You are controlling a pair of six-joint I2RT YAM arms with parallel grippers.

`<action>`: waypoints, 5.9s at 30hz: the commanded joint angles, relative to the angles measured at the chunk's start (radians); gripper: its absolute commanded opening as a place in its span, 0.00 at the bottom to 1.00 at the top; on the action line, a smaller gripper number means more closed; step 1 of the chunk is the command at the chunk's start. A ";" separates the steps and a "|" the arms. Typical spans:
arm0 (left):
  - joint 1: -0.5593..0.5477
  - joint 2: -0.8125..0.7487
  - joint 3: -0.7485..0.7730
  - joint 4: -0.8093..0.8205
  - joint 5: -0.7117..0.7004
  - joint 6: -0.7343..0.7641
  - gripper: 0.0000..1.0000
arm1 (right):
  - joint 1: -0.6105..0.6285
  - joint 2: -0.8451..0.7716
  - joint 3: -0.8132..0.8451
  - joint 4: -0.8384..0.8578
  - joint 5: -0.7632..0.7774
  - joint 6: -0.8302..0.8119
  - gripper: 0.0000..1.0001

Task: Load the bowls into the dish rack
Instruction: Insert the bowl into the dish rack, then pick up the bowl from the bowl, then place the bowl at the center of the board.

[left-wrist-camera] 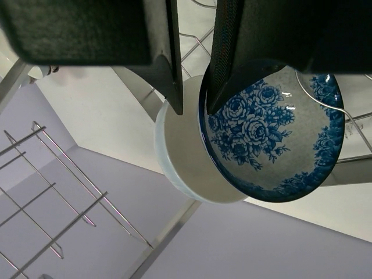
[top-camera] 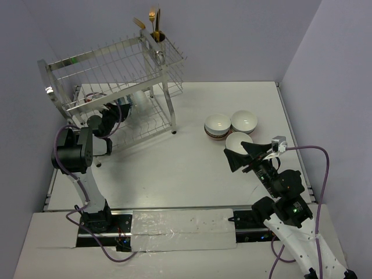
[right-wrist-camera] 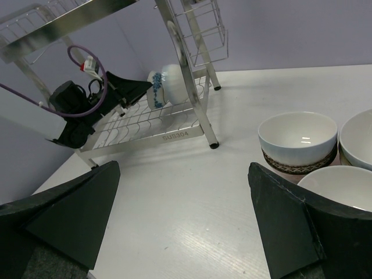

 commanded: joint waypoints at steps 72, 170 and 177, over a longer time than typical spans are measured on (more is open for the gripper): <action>-0.217 -0.571 0.045 -1.104 -0.714 0.049 0.99 | 0.007 0.026 0.032 -0.038 0.102 0.034 1.00; -0.538 -1.085 0.098 -1.586 -0.258 0.572 0.99 | 0.117 0.852 0.435 -0.262 0.404 0.128 0.00; -0.565 -1.099 0.056 -1.562 -0.237 0.563 0.99 | 0.346 1.174 0.624 -0.237 0.343 0.068 0.00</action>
